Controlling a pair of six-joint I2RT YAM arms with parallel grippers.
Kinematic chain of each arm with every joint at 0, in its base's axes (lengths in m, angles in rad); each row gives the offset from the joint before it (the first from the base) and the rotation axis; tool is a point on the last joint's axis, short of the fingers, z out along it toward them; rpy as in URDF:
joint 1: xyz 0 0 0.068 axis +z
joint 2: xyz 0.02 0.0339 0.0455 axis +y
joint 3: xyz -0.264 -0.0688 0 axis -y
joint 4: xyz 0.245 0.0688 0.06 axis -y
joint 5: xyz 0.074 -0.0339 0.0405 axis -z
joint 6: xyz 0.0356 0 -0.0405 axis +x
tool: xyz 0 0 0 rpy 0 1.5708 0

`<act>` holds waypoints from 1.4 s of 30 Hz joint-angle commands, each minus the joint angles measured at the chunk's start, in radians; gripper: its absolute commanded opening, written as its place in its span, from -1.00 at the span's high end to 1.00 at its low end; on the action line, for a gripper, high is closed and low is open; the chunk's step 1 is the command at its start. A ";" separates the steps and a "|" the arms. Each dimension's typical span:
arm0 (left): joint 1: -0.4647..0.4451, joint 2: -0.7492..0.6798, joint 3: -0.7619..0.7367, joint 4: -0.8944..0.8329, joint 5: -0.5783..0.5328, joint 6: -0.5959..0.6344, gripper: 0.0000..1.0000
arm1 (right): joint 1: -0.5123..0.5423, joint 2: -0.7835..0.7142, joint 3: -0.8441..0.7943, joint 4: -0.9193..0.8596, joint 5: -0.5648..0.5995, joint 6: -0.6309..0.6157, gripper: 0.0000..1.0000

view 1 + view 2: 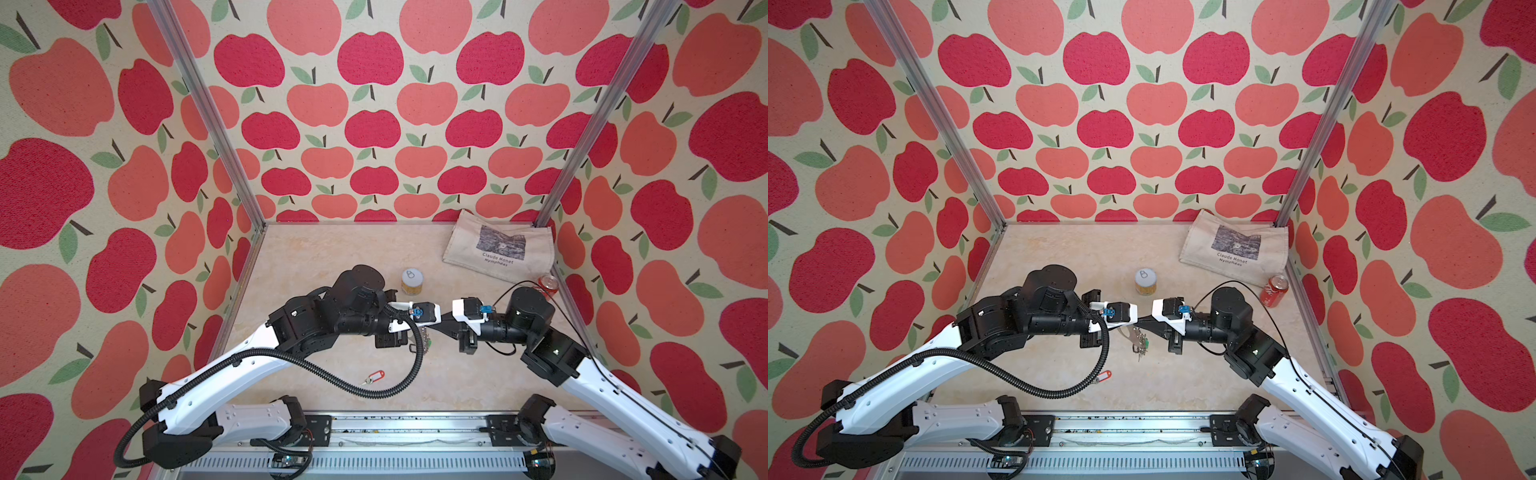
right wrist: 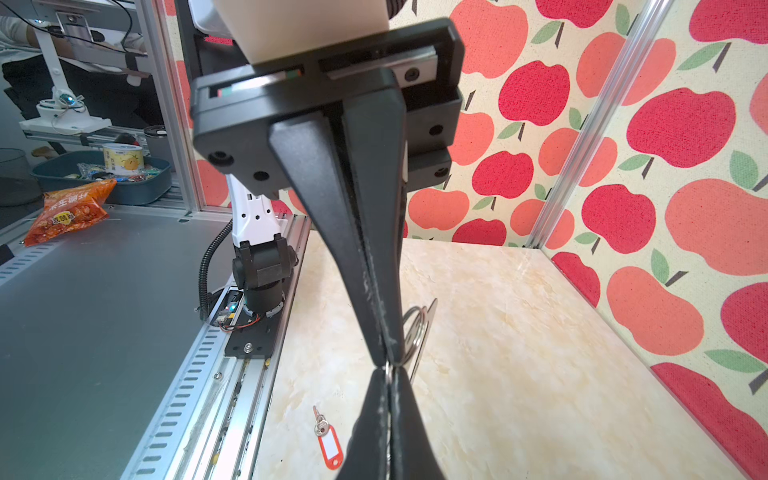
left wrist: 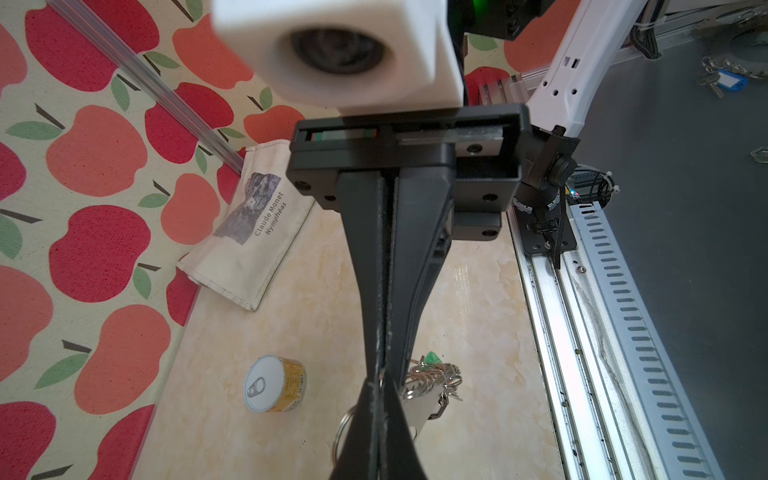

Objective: Put the keys on the keyring

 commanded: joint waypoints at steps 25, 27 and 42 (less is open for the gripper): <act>0.073 -0.192 -0.258 0.469 0.196 -0.374 0.47 | -0.112 0.016 -0.254 0.976 -0.127 0.413 1.00; 0.073 -0.192 -0.260 0.479 0.199 -0.377 0.48 | -0.112 0.021 -0.257 0.994 -0.131 0.421 1.00; 0.074 -0.138 -0.256 0.516 0.254 -0.370 0.57 | -0.113 0.063 -0.250 1.056 -0.168 0.465 1.00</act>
